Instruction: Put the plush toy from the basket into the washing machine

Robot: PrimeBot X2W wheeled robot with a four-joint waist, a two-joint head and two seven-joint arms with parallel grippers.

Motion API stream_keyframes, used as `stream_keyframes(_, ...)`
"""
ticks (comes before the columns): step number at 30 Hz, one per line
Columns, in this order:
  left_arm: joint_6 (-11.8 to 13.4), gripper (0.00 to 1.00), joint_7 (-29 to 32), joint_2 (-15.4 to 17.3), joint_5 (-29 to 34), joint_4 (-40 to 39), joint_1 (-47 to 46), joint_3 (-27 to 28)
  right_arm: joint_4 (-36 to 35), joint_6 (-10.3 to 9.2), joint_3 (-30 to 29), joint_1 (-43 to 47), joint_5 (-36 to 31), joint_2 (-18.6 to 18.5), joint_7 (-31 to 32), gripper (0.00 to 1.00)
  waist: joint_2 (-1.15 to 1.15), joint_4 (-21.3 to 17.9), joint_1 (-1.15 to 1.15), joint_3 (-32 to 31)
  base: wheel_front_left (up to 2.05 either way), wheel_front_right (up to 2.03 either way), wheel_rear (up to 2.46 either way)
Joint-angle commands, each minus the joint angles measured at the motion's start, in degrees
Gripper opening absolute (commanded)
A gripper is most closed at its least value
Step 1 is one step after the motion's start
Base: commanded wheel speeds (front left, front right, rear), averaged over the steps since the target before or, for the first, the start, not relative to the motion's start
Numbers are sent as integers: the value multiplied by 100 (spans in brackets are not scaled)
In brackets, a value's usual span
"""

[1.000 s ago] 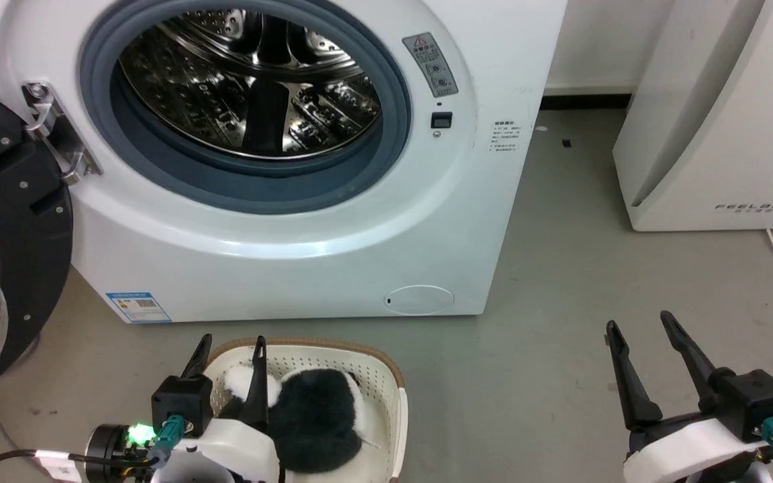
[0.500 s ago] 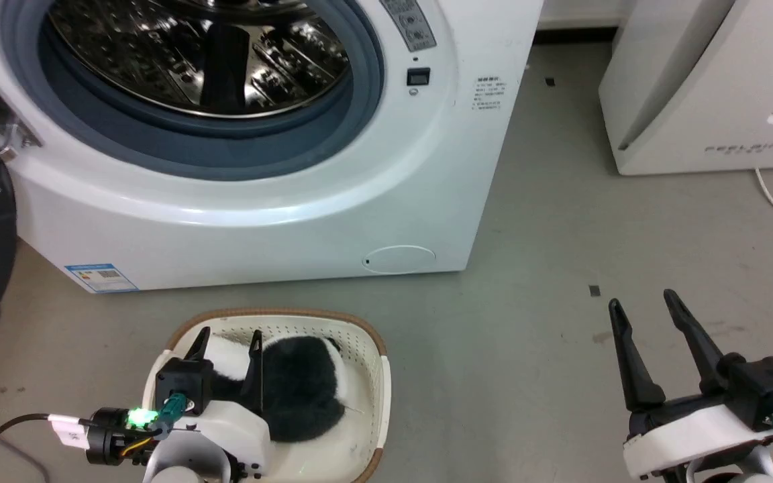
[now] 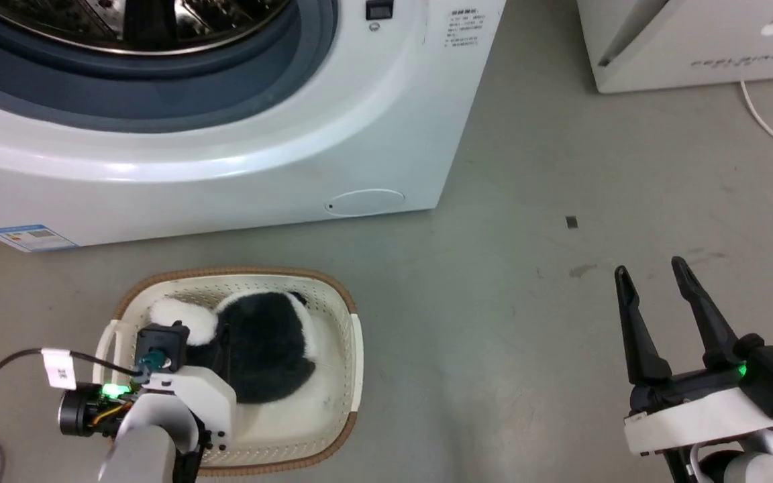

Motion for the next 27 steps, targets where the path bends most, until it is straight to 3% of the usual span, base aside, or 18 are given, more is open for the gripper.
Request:
stream_keyframes(1,-34,100,9,69,-44,186,-192,-2,-51,-3,13,-108,68,-2,-65,100,0,-74,0,144,0,0,0)
stream_keyframes(27,-352,100,844,989,-502,2242,-1937,-43,-319,-4,226,-458,625,-2,-374,100,0,-695,0,1829,0,0,0)
